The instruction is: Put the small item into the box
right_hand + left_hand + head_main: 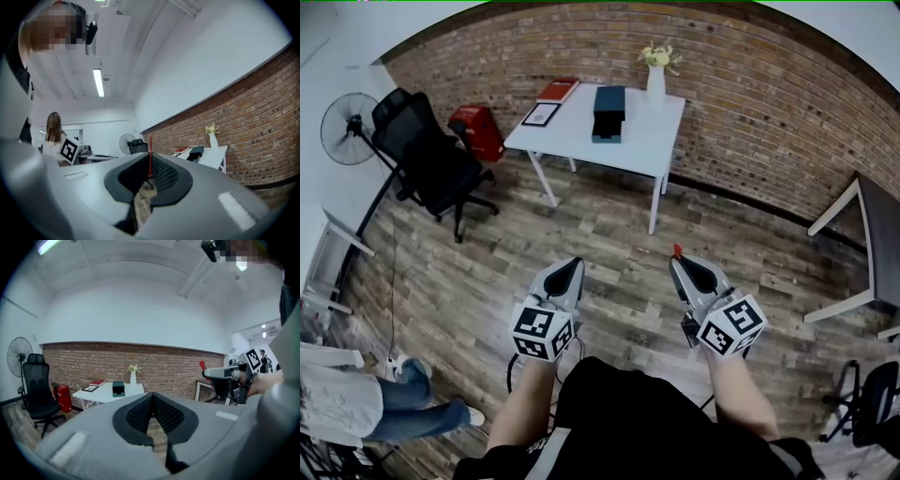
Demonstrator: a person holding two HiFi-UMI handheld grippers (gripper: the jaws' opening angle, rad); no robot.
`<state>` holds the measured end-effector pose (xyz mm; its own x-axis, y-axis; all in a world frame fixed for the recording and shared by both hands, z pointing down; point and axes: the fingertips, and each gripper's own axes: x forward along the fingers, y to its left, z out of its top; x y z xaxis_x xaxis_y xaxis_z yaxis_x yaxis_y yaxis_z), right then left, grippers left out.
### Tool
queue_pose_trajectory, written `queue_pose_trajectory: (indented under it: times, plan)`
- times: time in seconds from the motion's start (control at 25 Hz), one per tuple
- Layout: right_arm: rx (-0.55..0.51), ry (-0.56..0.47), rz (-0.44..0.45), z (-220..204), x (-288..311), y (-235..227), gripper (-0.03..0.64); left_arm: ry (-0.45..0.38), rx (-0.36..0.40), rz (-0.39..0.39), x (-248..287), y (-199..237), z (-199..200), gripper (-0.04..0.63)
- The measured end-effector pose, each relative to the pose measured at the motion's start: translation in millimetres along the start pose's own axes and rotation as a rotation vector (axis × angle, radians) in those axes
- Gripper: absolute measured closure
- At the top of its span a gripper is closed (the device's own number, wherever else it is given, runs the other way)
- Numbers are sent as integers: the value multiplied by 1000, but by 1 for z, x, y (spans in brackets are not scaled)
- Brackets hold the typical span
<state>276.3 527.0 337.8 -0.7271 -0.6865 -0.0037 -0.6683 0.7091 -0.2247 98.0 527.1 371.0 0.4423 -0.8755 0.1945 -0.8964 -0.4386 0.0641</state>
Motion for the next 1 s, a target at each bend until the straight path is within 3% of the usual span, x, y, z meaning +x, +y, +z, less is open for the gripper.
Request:
queue_pose_trajectory:
  times: [0.28,0.52,0.72,1.0]
  plan:
    - [23,19,13,-10,11,-20,601,-7,10,-6,33,-3,10,589]
    - [14,50,15,-16,57,-35,601,-19,-15,-23,66,29,7,588]
    - [18,96,15,-29,133,-49,601,-17,-40,-25,100,97,-1,588]
    - [47,140,10,-33,282,-66,601,26,-40,-25,147,225,-3,589]
